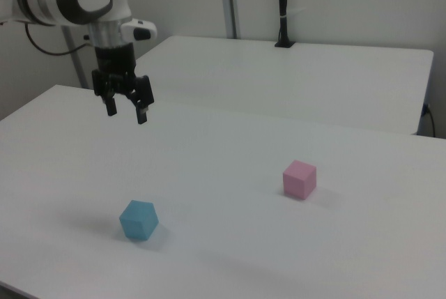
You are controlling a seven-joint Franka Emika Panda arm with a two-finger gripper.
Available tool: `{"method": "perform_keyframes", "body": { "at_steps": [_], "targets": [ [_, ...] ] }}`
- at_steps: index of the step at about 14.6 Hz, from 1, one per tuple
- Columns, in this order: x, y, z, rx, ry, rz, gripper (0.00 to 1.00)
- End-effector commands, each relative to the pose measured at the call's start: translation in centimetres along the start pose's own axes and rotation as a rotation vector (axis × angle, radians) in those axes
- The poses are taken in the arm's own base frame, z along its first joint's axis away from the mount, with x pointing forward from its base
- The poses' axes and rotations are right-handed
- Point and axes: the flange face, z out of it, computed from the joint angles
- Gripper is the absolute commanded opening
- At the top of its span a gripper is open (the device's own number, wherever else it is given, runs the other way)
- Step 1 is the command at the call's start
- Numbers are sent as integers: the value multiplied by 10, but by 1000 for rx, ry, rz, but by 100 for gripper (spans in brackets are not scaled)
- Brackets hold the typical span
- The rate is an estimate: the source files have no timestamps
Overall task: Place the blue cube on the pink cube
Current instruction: 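Move the open gripper down over the light-blue cube and close on it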
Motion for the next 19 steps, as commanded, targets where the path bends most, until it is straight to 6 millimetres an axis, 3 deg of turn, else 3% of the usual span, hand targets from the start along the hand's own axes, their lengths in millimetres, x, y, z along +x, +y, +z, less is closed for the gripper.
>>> {"method": "perform_keyframes", "body": {
  "at_steps": [1, 4, 8, 13, 17, 18, 19],
  "targets": [
    [-7, -20, 56, -4, -20, -45, 100],
    [-6, -21, 103, -56, -46, -94, 100],
    [-20, -20, 152, -87, -139, -295, 100],
    [-11, -19, 221, -134, -157, -335, 100],
    [-4, -23, 238, -141, -153, -315, 100],
    [-3, -23, 240, -140, -150, -316, 94],
    [-2, -24, 245, -143, -160, -320, 77]
  ]
}}
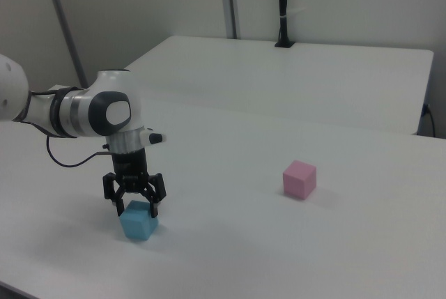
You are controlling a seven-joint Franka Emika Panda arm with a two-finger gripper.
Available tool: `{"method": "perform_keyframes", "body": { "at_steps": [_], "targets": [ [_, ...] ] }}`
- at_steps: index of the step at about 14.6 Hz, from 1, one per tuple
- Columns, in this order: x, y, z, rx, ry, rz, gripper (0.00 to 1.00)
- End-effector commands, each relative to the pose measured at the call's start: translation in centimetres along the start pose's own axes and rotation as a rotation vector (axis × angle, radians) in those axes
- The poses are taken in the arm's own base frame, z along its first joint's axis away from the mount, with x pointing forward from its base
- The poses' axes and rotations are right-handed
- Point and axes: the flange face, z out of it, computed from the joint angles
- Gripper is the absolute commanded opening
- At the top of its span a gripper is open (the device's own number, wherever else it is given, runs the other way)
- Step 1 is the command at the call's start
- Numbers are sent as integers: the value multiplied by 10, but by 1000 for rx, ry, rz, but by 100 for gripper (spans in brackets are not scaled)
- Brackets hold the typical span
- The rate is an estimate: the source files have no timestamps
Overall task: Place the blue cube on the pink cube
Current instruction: 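Lift the light-blue cube and carry it above the pink cube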
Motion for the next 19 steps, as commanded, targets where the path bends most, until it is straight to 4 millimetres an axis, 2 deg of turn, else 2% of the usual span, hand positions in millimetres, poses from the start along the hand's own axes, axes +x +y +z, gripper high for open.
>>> {"method": "perform_keyframes", "body": {
  "at_steps": [1, 2, 3, 5, 7, 8, 10, 11, 13, 14, 17, 19],
  "targets": [
    [3, -4, 3, -25, 8, -6, 57],
    [2, -4, 2, -26, 9, -14, 35],
    [1, -4, 1, -26, 6, -18, 23],
    [-2, -1, -17, -29, 22, -29, 22],
    [-5, 17, -59, -16, 29, -54, 23],
    [-5, 31, -86, -6, 44, -63, 23],
    [-11, 76, -134, 23, 109, -25, 24],
    [-13, 96, -150, 32, 153, -15, 26],
    [-6, 140, -165, 30, 214, 43, 32],
    [7, 157, -168, 18, 239, 66, 33],
    [38, 216, -158, -25, 295, 153, 32],
    [48, 243, -150, -50, 335, 189, 32]
  ]
}}
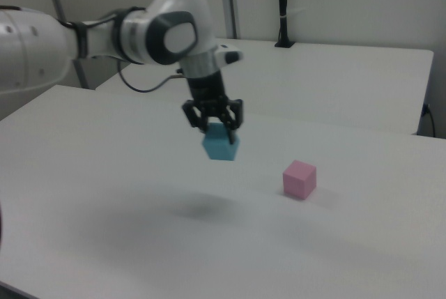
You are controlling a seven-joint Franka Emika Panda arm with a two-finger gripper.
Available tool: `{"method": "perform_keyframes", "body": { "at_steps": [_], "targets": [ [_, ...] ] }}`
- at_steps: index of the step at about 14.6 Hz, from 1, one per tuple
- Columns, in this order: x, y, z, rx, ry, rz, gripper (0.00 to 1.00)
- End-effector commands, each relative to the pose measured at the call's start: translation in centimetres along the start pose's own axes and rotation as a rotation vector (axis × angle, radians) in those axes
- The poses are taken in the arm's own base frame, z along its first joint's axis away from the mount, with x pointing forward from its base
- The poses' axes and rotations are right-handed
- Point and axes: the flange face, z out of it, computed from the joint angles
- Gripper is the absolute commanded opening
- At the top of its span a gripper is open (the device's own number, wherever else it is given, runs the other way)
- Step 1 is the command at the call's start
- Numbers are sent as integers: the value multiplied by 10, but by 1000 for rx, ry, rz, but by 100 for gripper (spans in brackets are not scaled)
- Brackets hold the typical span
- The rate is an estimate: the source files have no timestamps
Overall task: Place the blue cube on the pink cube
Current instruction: 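Lift the light-blue cube and carry it above the pink cube, then lower the light-blue cube onto the pink cube's top face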
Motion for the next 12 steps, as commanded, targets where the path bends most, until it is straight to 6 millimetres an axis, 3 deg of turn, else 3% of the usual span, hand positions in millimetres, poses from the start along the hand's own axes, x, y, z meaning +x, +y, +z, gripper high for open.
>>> {"method": "perform_keyframes", "body": {
  "at_steps": [1, 7, 12],
  "targets": [
    [38, 40, 27, -40, 72, 48, 32],
    [46, 82, 51, -85, 182, 167, 32],
    [46, 101, 78, -96, 198, 200, 32]
  ]
}}
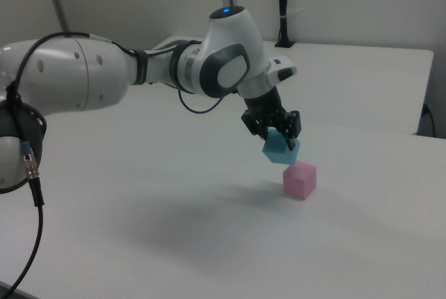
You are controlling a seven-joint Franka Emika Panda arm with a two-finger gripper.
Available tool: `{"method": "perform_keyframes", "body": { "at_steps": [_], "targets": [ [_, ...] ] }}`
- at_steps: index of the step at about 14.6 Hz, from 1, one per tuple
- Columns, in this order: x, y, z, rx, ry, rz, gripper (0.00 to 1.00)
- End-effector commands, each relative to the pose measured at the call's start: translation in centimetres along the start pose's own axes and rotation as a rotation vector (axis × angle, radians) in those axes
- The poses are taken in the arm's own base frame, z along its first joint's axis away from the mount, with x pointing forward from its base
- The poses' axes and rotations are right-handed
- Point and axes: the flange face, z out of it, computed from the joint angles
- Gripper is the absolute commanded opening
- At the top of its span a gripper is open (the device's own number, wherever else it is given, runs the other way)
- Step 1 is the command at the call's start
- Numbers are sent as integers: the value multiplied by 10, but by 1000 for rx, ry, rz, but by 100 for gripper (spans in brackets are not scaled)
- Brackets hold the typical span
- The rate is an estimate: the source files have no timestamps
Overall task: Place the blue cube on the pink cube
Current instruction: 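Lower the light-blue cube onto the pink cube's top face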
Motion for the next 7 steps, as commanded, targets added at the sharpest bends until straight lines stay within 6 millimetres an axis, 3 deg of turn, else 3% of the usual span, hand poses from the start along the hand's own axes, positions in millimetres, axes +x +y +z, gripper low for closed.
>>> {"method": "perform_keyframes", "body": {
  "at_steps": [1, 3, 7],
  "targets": [
    [2, 10, 26, -9, 8, 38, 32],
    [3, 8, 38, -9, 6, 43, 32],
    [3, 8, 40, -6, 11, 65, 32]
  ]
}}
